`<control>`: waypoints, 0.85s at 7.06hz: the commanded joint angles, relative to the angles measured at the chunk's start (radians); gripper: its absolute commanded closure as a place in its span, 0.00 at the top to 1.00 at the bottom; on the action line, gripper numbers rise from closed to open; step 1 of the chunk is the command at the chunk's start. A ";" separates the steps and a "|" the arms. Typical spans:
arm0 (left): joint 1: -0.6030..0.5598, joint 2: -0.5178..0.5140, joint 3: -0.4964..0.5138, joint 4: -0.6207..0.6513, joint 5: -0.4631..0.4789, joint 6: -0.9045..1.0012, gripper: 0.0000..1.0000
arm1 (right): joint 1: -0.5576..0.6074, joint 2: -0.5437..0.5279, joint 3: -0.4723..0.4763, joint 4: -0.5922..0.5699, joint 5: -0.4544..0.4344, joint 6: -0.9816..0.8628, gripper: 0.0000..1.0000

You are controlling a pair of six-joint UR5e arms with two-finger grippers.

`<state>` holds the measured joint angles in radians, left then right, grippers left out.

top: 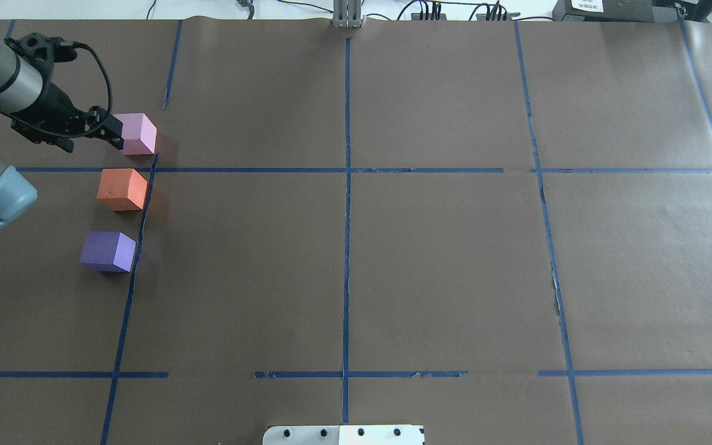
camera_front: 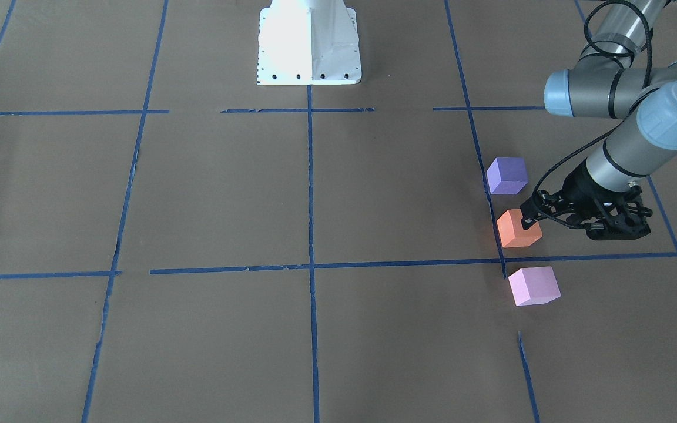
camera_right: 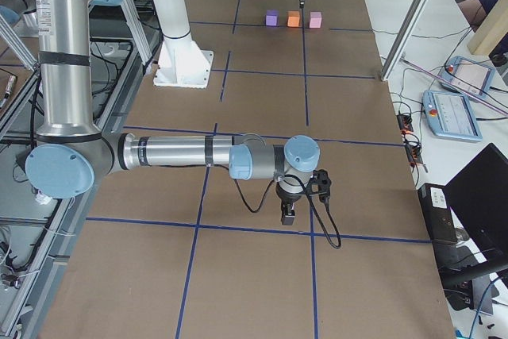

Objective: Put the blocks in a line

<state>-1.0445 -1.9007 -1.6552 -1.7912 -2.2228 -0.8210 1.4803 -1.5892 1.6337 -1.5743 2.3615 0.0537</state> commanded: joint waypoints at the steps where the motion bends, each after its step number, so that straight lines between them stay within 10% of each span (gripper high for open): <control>1: -0.109 0.000 -0.075 0.102 -0.009 0.067 1.00 | 0.000 0.000 0.000 0.000 -0.001 0.000 1.00; 6: -0.363 0.066 0.030 0.230 -0.034 0.726 1.00 | 0.000 0.000 0.000 0.000 -0.001 0.000 1.00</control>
<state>-1.3269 -1.8551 -1.6722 -1.5655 -2.2498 -0.2376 1.4803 -1.5892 1.6337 -1.5749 2.3608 0.0538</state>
